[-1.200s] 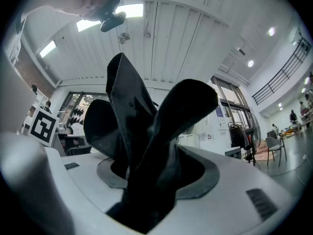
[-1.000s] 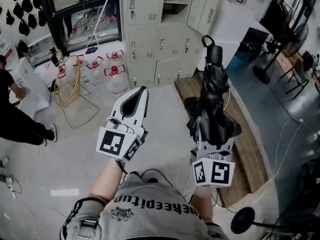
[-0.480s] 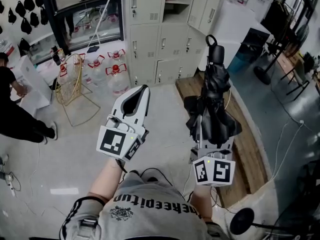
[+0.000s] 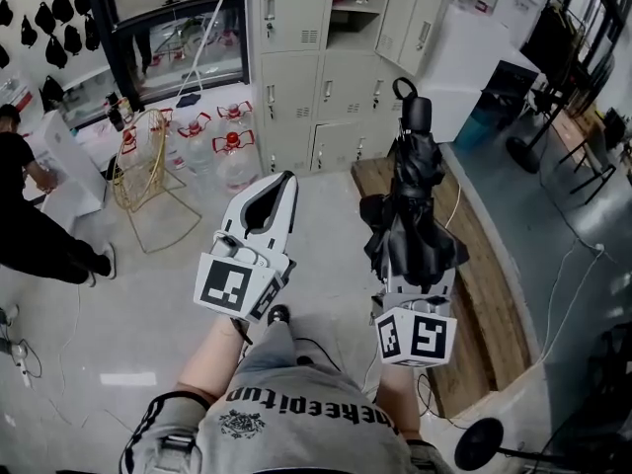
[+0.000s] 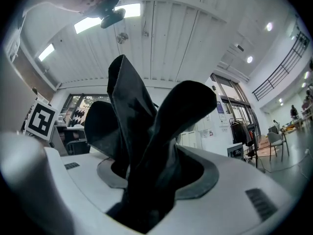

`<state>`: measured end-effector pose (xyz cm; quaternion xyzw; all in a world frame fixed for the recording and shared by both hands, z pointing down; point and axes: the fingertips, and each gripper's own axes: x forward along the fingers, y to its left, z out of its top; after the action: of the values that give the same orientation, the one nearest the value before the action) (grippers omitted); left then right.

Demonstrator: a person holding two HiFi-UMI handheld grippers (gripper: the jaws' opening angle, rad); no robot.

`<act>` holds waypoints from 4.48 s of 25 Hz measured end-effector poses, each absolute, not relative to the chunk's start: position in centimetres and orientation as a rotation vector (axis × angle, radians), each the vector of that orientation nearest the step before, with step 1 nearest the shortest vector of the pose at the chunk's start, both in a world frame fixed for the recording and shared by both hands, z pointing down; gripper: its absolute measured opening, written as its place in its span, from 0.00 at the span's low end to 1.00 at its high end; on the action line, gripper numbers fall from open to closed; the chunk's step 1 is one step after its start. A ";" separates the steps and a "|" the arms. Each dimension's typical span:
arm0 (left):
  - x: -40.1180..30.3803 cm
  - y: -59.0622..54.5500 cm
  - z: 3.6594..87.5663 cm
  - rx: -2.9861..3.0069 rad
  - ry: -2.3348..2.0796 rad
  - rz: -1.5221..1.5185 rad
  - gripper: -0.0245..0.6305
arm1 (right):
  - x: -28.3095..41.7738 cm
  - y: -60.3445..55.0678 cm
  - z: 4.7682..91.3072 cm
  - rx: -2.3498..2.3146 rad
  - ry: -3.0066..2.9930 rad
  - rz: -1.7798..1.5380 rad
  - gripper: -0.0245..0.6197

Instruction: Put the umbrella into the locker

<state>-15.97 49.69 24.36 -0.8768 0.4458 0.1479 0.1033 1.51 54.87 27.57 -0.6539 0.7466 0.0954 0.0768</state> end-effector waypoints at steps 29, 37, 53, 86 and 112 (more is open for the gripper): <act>-17.6 16.9 24.0 -2.604 1.272 0.421 0.04 | -0.1 24.2 25.8 -2.013 2.164 0.336 0.39; -17.6 11.6 24.2 -2.640 1.229 0.450 0.04 | -0.2 19.2 26.1 -2.039 2.141 0.319 0.39; -12.5 -1.0 24.6 -2.625 1.262 0.426 0.04 | 4.7 5.2 26.3 -1.977 2.238 0.332 0.39; 0.3 -21.3 24.6 -2.462 1.517 0.391 0.04 | 16.9 -19.8 28.3 -1.693 2.476 0.230 0.38; -2.0 -36.0 27.1 -2.514 1.542 0.358 0.04 | 15.3 -37.0 38.5 -1.895 2.654 -0.150 0.38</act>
<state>-1.97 -36.00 27.11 -0.8432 0.5170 0.1199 0.0853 15.30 -36.98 38.50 -0.5794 0.8115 -0.0459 -0.0612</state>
